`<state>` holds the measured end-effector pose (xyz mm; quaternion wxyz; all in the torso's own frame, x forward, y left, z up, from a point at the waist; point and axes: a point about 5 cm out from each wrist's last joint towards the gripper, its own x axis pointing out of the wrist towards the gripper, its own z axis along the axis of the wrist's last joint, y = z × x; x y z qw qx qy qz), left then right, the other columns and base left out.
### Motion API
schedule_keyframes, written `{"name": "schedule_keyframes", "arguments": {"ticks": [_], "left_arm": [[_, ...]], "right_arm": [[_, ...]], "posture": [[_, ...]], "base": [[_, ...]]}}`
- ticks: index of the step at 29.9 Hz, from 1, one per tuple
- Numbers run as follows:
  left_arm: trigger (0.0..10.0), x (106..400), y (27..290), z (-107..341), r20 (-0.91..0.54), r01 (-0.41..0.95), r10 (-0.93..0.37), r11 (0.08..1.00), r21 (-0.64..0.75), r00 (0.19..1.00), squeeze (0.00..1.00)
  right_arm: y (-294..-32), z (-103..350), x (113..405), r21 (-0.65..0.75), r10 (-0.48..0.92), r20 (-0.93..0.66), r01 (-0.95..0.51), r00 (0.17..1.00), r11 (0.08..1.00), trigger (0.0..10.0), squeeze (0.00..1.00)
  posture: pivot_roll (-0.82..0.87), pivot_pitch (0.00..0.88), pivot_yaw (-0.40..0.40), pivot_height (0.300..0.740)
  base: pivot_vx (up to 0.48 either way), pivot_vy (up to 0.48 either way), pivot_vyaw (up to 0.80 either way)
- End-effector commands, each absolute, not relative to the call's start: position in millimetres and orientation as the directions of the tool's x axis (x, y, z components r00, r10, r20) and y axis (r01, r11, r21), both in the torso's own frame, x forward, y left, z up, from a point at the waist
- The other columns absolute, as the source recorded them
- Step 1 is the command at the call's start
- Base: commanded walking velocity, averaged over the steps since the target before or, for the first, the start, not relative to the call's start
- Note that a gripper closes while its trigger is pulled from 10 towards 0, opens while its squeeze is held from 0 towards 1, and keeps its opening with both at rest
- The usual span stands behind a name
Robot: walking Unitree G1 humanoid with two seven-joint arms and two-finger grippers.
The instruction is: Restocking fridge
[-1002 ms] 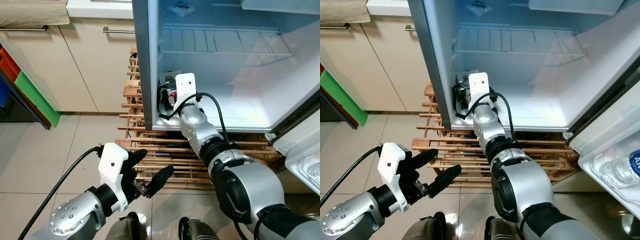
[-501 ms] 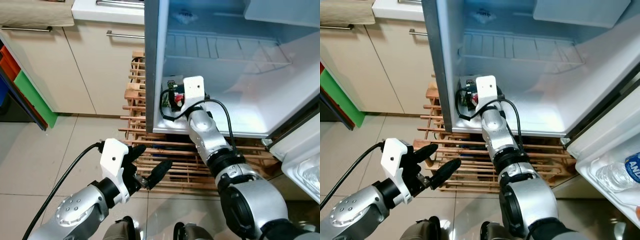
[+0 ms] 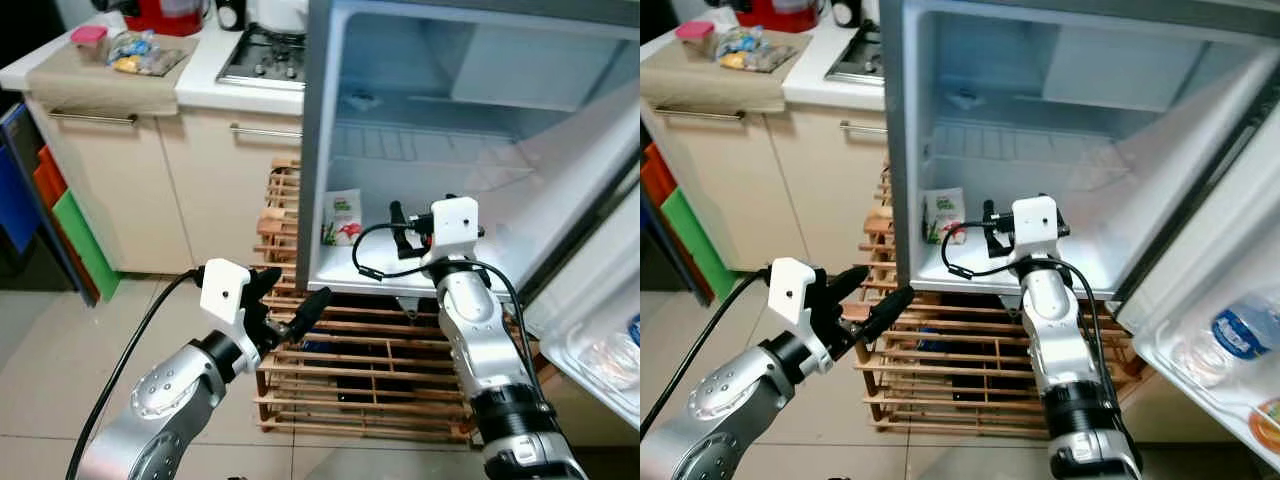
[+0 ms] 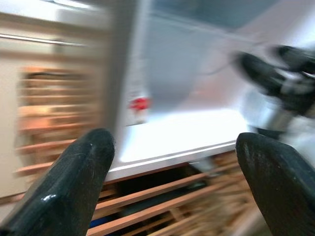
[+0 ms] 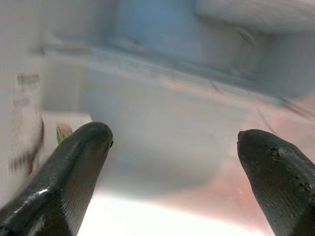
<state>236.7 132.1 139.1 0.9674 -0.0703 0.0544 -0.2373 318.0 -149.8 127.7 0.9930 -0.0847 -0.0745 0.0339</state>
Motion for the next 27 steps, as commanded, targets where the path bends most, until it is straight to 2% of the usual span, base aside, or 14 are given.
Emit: {"name": "schedule_keyframes", "arguments": {"ticks": [1, 2, 7, 11, 13, 16, 21, 27], "left_arm": [[10.0, 241.3, 148.7, 132.8, -0.106, 0.321, -0.328, 0.944, -0.08, 0.939, 0.0], [10.0, 244.4, 159.5, 127.8, -0.128, 0.226, -0.225, 0.974, -0.008, 0.966, 0.0], [10.0, 241.4, 172.7, 123.5, -0.121, 0.121, -0.108, 0.987, 0.107, 0.987, 0.0], [10.0, 233.4, 172.2, 121.5, -0.119, 0.116, -0.103, 0.988, 0.104, 0.987, 0.0], [10.0, 228.0, 169.6, 120.2, -0.12, 0.149, -0.139, 0.986, 0.077, 0.983, 0.0], [10.0, 228.3, 166.8, 122.9, -0.1, 0.177, -0.17, 0.983, 0.059, 0.98, 0.0], [10.0, 245.7, 160.1, 128.3, -0.045, 0.191, -0.189, 0.98, 0.061, 0.981, 0.0], [10.0, 258.1, 162.4, 131.0, -0.013, 0.186, -0.186, 0.981, 0.048, 0.983, 0.0]], "right_arm": [[-159.0, 120.3, 310.0, -0.183, 0.056, 0.12, -0.033, 0.991, 0.983, 10.0, 0.0], [-165.1, 111.6, 303.6, -0.175, 0.035, 0.096, -0.018, 0.995, 0.984, 10.0, 0.0], [-171.5, 87.4, 292.6, -0.145, 0.008, 0.011, -0.007, 1.0, 0.989, 10.0, 0.0], [-175.3, 80.7, 278.1, -0.123, 0.001, 0.011, 0.0, 1.0, 0.992, 10.0, 0.0], [-175.4, 74.8, 265.2, -0.134, 0.026, -0.003, -0.026, 1.0, 0.991, 10.0, 0.0], [-172.8, 69.8, 261.2, -0.125, 0.046, -0.026, -0.049, 0.999, 0.991, 10.0, 0.0], [-163.9, 73.4, 278.1, -0.106, 0.076, -0.016, -0.077, 0.997, 0.991, 10.0, 0.0], [-168.7, 82.2, 282.8, -0.095, 0.035, 0.011, -0.034, 0.999, 0.995, 10.0, 0.0]], "posture": [[-0.05, 0.0, -0.002, 0.74], [-0.04, 0.0, 0.003, 0.74], [-0.03, 0.0, 0.009, 0.74], [-0.02, 0.0, 0.007, 0.74], [-0.01, 0.0, 0.003, 0.74], [0.0, 0.0, 0.0, 0.74], [-0.04, 0.0, 0.012, 0.74], [-0.08, 0.0, 0.024, 0.74]], "base": [[0.0, 0.0, 0.0], [0.0, 0.0, 0.0], [0.0, 0.0, 0.0], [0.0, 0.0, 0.0], [0.0, 0.0, 0.0], [0.0, 0.0, 0.0], [0.0, 0.0, 0.0], [0.0, 0.0, 0.0]]}}
